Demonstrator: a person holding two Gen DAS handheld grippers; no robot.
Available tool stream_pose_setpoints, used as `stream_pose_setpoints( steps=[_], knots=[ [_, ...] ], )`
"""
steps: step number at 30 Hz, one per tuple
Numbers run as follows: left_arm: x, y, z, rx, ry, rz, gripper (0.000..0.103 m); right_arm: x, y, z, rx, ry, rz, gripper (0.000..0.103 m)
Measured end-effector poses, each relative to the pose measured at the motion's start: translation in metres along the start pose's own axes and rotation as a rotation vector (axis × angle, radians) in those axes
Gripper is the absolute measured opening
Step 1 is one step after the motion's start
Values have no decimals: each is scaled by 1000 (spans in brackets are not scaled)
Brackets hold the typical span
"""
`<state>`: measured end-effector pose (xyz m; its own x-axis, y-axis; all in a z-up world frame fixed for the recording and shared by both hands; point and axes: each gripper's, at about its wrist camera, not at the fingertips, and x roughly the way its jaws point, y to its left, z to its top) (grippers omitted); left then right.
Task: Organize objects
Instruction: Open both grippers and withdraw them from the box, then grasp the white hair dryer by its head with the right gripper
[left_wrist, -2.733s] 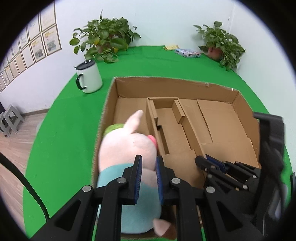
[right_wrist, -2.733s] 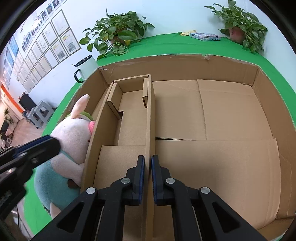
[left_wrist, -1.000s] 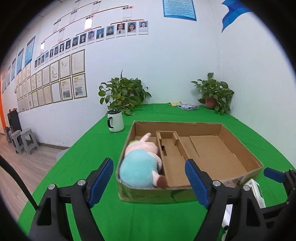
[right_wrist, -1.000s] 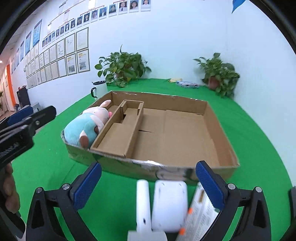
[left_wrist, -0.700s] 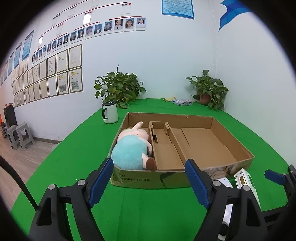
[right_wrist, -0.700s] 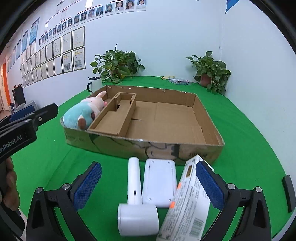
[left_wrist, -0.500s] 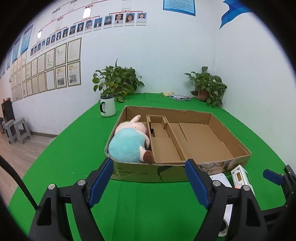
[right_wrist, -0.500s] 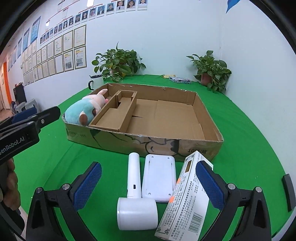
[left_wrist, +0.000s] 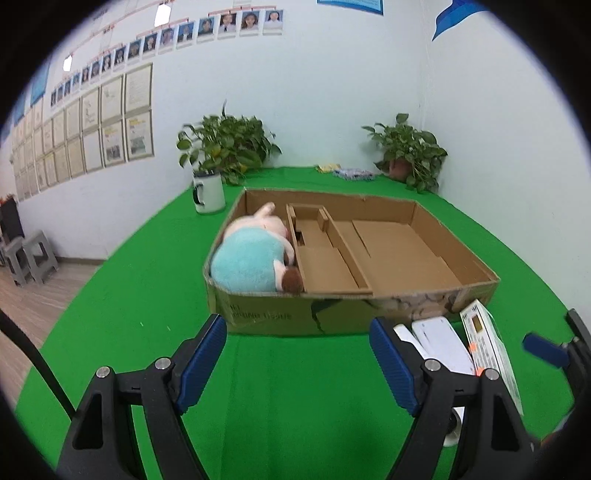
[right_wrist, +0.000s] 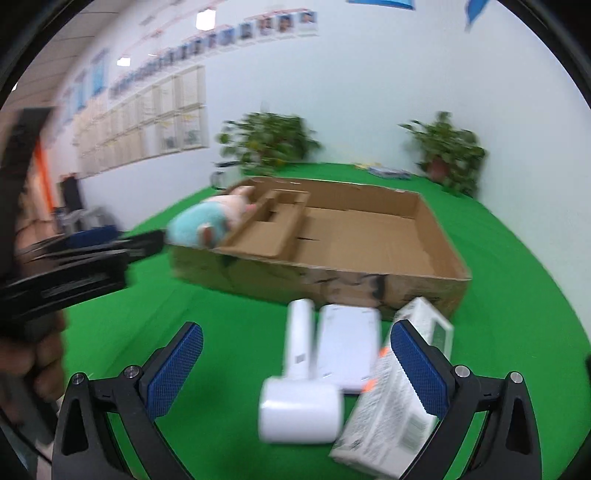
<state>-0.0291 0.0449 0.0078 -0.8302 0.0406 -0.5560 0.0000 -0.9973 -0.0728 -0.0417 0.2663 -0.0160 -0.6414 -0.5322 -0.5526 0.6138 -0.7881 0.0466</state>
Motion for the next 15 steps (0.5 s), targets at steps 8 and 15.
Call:
stream_pose_setpoints(
  steps=[8,15],
  knots=[
    [36,8,-23,-113,210,-256,78,22,-6,-34,31,118,-29,102],
    [53,-4,-27,-142,274,-357,78,51,-17,-34,57,222,-96,59]
  ],
)
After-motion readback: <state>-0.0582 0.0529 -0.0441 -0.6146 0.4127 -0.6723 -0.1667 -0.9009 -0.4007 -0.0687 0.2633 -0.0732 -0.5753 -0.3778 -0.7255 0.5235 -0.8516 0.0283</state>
